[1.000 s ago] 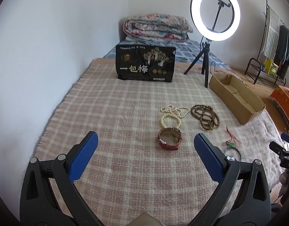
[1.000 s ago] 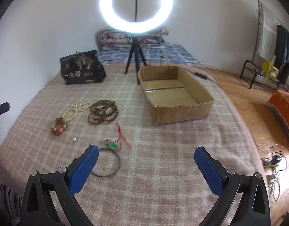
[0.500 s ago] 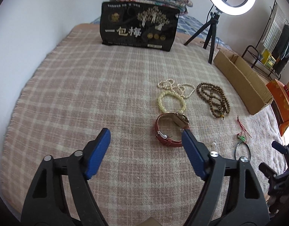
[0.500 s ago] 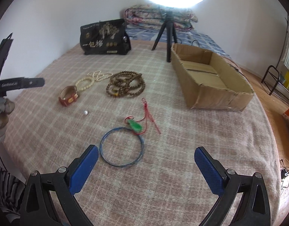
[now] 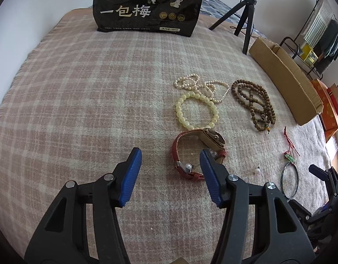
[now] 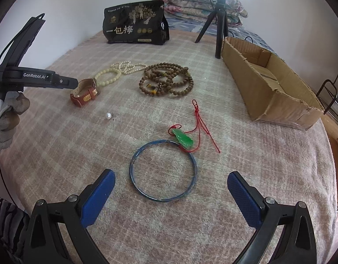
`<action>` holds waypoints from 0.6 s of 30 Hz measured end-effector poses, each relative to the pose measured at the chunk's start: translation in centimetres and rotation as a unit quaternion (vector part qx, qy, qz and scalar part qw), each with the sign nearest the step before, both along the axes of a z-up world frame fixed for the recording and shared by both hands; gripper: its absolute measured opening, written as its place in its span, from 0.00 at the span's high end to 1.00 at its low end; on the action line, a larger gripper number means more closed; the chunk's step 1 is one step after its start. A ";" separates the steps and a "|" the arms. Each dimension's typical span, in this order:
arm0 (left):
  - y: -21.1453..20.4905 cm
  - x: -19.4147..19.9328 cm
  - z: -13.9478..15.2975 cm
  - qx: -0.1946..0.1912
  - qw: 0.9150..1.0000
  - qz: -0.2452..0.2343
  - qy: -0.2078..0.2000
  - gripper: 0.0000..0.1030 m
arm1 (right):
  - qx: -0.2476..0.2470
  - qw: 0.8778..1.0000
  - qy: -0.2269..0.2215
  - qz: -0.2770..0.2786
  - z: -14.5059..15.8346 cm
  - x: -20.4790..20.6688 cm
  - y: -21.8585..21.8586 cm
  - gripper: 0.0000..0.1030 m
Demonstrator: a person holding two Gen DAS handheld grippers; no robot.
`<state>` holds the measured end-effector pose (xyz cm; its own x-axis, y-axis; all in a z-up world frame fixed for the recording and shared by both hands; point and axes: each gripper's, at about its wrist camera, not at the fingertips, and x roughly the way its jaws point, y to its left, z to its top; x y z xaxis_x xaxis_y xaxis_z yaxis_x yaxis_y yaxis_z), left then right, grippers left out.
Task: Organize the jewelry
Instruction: 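Grasp the red-strap watch with the left tool while the right tool grasps the blue bangle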
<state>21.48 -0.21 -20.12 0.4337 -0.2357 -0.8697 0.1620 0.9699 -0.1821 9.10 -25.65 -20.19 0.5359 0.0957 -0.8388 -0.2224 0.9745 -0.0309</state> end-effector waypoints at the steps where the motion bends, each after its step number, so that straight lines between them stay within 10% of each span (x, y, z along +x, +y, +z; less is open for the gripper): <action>1: 0.0 0.1 -0.1 -0.001 1.000 0.000 0.001 0.45 | -0.003 1.000 0.004 -0.003 -0.1 0.2 0.1 0.00; 18: -1.1 1.3 -1.2 0.004 1.000 -0.008 0.015 0.67 | 0.012 0.999 0.040 -0.026 -1.6 1.4 0.0 0.15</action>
